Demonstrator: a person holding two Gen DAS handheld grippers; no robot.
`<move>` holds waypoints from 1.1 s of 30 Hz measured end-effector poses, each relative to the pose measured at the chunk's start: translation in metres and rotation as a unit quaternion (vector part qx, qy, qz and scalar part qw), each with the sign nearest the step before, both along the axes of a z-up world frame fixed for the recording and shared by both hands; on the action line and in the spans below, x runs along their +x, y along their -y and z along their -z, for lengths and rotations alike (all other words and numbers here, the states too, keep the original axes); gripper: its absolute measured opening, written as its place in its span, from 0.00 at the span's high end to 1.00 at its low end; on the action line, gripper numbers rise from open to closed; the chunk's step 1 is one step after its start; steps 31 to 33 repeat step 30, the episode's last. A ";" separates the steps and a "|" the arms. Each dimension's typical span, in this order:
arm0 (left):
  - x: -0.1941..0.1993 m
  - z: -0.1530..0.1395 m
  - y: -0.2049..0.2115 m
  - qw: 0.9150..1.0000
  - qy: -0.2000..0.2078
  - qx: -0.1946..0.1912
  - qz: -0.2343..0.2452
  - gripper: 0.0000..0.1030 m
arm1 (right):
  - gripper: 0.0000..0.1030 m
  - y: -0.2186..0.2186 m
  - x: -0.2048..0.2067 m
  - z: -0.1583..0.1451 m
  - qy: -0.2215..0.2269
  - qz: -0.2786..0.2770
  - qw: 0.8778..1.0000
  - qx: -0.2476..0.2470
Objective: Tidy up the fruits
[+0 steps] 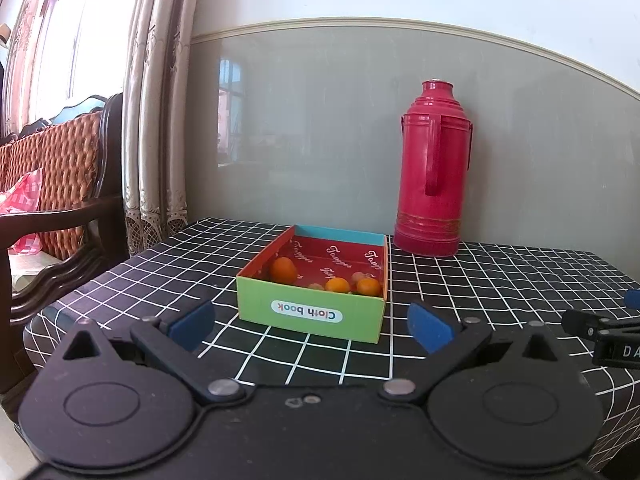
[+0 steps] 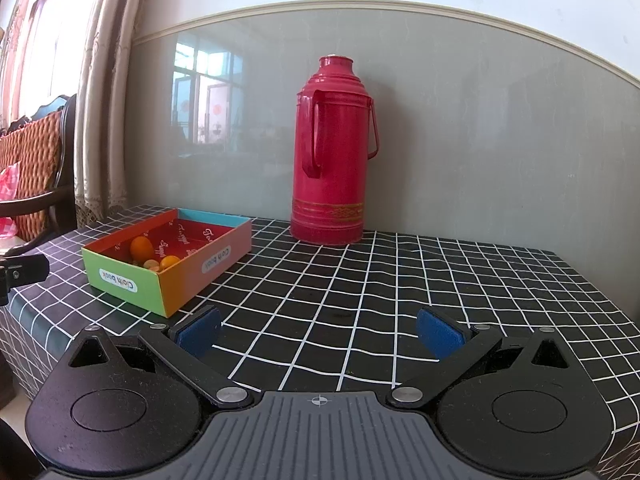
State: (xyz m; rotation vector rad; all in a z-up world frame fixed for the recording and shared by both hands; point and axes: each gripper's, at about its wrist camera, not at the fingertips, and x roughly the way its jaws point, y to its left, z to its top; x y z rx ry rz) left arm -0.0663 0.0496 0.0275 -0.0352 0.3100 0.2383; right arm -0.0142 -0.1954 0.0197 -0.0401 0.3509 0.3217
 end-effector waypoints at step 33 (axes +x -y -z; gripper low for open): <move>-0.002 -0.001 -0.002 1.000 0.013 -0.008 -0.009 0.08 | 0.00 0.001 0.001 0.002 -0.004 -0.002 1.000 -0.001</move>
